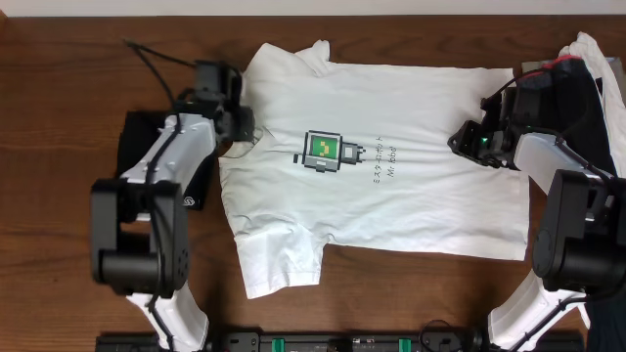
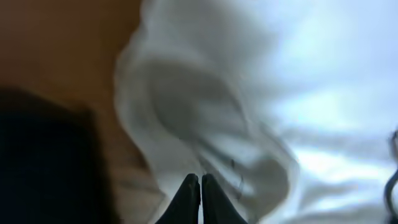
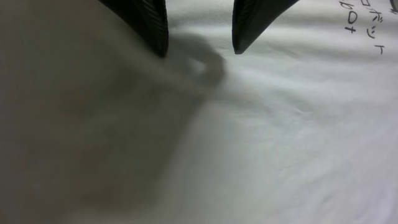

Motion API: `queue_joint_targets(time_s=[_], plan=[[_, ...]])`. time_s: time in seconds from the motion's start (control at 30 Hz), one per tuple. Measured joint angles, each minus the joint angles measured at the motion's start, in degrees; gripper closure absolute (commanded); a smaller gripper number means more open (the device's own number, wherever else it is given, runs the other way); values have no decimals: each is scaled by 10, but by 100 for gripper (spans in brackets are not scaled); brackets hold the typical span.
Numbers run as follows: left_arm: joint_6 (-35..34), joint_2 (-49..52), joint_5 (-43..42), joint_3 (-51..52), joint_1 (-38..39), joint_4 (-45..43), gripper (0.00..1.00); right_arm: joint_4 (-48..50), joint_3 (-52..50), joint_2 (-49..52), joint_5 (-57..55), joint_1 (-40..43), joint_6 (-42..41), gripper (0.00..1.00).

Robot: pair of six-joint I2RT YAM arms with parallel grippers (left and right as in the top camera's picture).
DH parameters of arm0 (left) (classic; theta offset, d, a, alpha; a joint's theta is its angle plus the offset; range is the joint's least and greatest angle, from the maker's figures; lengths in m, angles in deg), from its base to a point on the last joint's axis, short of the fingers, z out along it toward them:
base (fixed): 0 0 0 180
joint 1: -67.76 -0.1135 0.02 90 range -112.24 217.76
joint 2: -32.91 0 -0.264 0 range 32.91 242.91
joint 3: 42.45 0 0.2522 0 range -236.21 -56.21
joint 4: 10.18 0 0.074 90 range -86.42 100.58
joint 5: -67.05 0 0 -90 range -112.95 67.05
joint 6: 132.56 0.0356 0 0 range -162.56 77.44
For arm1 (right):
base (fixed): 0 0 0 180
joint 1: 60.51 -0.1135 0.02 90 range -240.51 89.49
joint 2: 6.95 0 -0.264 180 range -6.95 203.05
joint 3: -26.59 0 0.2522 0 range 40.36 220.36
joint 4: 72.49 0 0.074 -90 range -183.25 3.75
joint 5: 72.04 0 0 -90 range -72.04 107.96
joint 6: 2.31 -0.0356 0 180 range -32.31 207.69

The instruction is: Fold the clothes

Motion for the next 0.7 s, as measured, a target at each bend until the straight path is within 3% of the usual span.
queue_joint_targets(time_s=[0.23, 0.5, 0.7], plan=[[-2, 14, 2, 3, -2, 60, 94, 0, 0, 0, 0, 0, -2, 66], [-2, 26, 16, 21, -2, 68, 95, 0, 1, 1, 1, 0, -6, 66], [-31, 24, 63, 21, -4, 116, 94, 0, 1, 1, 1, 0, -12, 66]])
